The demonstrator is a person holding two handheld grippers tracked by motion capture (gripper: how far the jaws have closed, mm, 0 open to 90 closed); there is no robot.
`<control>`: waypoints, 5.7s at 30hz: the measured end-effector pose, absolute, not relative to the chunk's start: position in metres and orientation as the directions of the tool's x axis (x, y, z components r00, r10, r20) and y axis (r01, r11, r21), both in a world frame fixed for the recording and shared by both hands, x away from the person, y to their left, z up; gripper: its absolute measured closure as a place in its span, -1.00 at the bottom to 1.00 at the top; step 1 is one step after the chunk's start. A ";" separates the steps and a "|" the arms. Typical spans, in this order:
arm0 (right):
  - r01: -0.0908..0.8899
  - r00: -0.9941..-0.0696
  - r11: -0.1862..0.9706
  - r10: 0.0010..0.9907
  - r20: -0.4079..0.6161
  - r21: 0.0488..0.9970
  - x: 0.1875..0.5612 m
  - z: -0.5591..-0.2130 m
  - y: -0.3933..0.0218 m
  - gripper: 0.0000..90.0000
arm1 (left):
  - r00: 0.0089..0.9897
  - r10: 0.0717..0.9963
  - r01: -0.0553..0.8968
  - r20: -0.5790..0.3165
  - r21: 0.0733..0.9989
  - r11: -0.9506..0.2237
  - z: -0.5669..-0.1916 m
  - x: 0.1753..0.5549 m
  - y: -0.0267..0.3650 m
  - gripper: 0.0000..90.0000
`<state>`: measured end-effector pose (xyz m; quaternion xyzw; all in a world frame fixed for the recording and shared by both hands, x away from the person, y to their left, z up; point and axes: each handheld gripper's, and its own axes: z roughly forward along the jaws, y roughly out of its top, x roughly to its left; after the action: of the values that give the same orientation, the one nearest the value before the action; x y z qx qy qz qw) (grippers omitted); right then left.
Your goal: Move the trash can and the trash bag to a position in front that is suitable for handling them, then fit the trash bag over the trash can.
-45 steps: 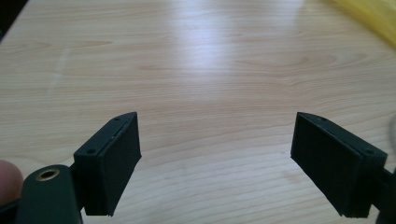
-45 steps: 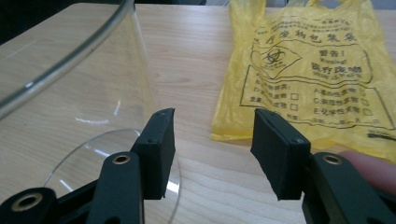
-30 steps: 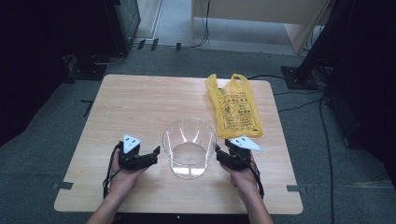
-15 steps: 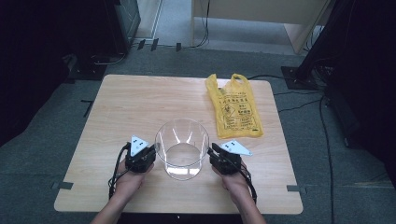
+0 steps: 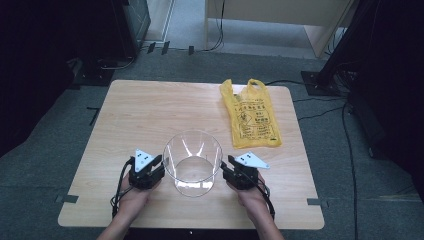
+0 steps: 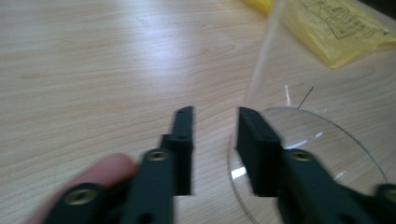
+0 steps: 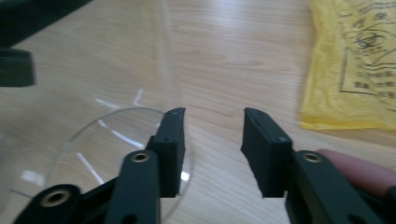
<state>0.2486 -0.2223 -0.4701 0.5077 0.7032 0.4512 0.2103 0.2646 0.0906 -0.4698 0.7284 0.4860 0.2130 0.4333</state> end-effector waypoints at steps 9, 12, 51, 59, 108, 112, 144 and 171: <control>0.486 -0.179 0.017 0.980 0.081 0.874 0.285 -0.469 -0.277 0.14 | 0.324 0.945 0.600 -0.038 0.781 -0.175 -0.496 0.285 0.138 -0.15; 0.511 -0.117 -0.006 0.990 0.077 0.860 0.306 -0.477 -0.290 0.08 | 0.301 0.953 0.607 -0.031 0.777 -0.166 -0.503 0.288 0.147 -0.33; 0.564 -0.109 0.002 0.991 0.072 0.826 0.287 -0.473 -0.324 0.13 | 0.279 0.960 0.644 0.003 0.741 -0.189 -0.518 0.295 0.148 -0.56; 0.669 -0.104 0.058 0.994 0.016 0.741 0.308 -0.512 -0.325 0.16 | 0.279 0.960 0.644 0.003 0.741 -0.190 -0.518 0.295 0.148 -0.55; 0.661 -0.055 0.027 0.998 0.013 0.750 0.269 -0.521 -0.354 -0.08 | 0.283 0.959 0.642 0.002 0.743 -0.191 -0.518 0.294 0.147 -0.56; 0.676 -0.121 0.067 0.992 0.021 0.734 0.261 -0.518 -0.340 -0.18 | 0.283 0.959 0.642 0.002 0.743 -0.192 -0.518 0.294 0.147 -0.55; 0.615 -0.166 -0.011 0.976 0.143 0.788 0.288 -0.515 -0.316 0.99 | 0.290 0.957 0.641 0.002 0.743 -0.195 -0.518 0.292 0.147 -0.55; 0.093 -0.211 -0.071 0.973 0.089 0.993 0.256 -0.391 -0.294 0.98 | 0.288 0.958 0.640 0.005 0.743 -0.197 -0.518 0.292 0.146 -0.55</control>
<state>0.2565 -0.2943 -0.3912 0.4836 0.5515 0.5492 0.4006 0.2916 0.1464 -0.5182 0.7340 0.5442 0.2445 0.3247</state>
